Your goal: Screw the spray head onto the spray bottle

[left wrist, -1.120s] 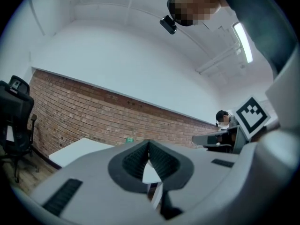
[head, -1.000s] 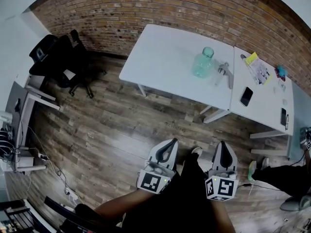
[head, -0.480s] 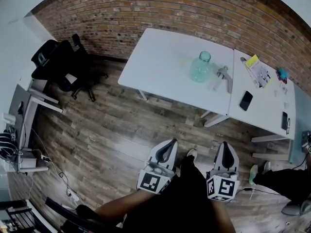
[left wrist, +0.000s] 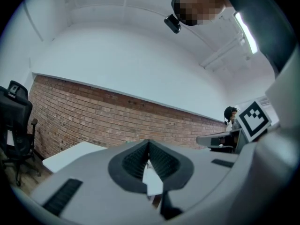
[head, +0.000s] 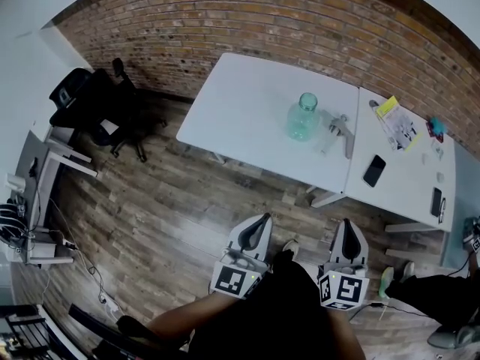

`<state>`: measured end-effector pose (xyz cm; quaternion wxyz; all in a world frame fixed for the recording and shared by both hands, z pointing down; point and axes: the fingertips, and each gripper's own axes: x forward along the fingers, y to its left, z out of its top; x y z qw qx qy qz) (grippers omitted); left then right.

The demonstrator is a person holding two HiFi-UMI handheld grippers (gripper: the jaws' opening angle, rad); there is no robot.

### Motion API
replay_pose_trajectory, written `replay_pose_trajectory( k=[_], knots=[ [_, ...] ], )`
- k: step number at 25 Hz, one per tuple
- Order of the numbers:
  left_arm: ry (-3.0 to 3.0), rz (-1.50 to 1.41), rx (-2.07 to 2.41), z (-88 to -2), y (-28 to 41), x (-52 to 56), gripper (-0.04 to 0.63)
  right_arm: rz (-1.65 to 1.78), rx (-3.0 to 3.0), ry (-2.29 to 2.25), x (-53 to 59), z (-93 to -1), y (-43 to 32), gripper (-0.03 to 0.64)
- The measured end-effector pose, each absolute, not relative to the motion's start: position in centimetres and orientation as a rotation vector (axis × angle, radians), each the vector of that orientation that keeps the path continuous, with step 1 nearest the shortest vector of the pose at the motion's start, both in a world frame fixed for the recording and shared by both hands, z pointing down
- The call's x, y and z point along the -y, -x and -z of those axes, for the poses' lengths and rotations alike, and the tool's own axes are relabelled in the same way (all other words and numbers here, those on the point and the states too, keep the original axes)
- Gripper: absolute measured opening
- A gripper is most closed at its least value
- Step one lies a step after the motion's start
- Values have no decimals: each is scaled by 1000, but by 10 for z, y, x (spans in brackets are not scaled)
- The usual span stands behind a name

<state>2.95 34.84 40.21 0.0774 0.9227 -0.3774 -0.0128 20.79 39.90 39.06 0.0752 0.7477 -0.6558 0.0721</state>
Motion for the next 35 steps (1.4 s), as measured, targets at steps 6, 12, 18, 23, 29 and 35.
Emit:
replay_pose_trajectory(
  k=[6, 12, 18, 23, 29, 35],
  knots=[
    [-2782, 51, 1149, -391, -57, -326, 2, -205, 2036, -2211, -376, -385, -224, 8],
    [-2774, 6, 1160, -389, -86, -313, 2, -203, 2069, -2201, -356, -383, -251, 8],
    [-2771, 34, 1245, -393, -93, -299, 2, -215, 2122, -2148, -343, -390, -263, 8],
    [-2765, 23, 1257, -394, -111, -296, 2, -244, 2128, -2146, -338, -396, -284, 8],
    [-2747, 37, 1266, -396, -137, -288, 2, -245, 2181, -2115, -337, -401, -305, 8],
    [-2779, 11, 1249, -402, -174, -288, 2, -246, 2169, -2151, -335, -403, -344, 8]
  ],
)
